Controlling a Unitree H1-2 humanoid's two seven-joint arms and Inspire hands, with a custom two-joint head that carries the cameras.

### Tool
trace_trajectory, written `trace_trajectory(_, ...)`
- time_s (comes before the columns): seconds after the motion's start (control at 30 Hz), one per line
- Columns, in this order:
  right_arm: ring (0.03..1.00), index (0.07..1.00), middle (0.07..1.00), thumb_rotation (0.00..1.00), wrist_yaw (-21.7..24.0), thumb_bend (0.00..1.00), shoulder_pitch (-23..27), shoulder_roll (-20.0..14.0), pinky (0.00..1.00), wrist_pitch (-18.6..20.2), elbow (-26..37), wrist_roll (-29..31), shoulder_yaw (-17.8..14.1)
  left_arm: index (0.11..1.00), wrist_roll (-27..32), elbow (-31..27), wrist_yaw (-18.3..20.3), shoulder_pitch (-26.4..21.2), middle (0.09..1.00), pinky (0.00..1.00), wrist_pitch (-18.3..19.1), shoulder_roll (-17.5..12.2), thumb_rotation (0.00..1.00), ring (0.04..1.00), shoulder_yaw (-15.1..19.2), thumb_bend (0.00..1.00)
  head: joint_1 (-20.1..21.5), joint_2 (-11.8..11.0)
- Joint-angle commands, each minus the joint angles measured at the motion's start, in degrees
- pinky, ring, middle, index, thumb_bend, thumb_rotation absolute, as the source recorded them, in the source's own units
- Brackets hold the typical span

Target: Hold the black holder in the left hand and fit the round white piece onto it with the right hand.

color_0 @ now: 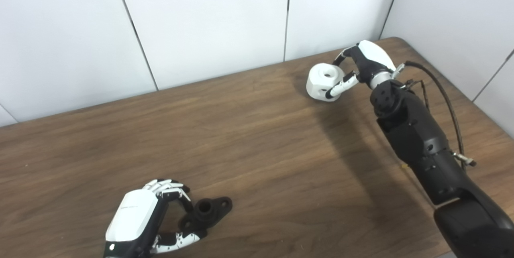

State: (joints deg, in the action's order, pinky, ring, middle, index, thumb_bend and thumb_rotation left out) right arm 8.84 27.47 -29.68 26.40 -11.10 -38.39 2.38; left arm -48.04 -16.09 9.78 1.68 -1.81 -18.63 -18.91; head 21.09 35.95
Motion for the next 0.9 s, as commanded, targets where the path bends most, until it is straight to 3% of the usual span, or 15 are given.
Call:
trace_trajectory(0.0,1.000,0.485,0.841,0.14,-1.86,0.52,1.44,-1.66,1.00,-2.04,1.08,0.24,0.11,0.485,-1.02,0.30,0.97,0.73,0.730,0.88,0.35,-0.69,0.04,0.817,-0.02,0.52,0.05,-0.07)
trace_trajectory(0.23,0.988,0.486,0.839,0.14,-2.52,0.52,0.56,-2.24,1.00,-2.98,2.08,0.56,0.45,0.485,-1.53,0.15,0.85,0.91,0.731,0.88,0.52,-0.52,0.04,0.815,-0.32,0.52,-0.74,-0.10)
trace_trajectory(0.43,0.983,0.484,0.832,0.14,-0.95,0.52,-0.61,-2.56,1.00,-2.27,8.32,0.79,0.21,0.485,-2.06,-0.11,1.59,1.07,0.739,0.89,1.39,0.07,0.04,0.823,-0.83,0.52,-2.41,-0.02)
trace_trajectory(0.73,0.952,0.484,0.816,0.14,9.28,0.53,-2.22,-2.73,1.00,0.50,22.77,-2.40,1.04,0.486,-3.71,0.07,1.48,1.05,0.741,0.89,2.06,1.24,0.04,0.828,-1.79,0.52,-7.87,1.08)
trace_trajectory(0.87,0.952,0.484,0.818,0.14,14.38,0.53,-2.65,-2.34,1.00,0.46,28.02,-2.99,0.78,0.486,-4.98,1.01,0.51,1.12,0.744,0.90,2.02,2.23,0.04,0.831,-2.51,0.52,-12.17,1.68)
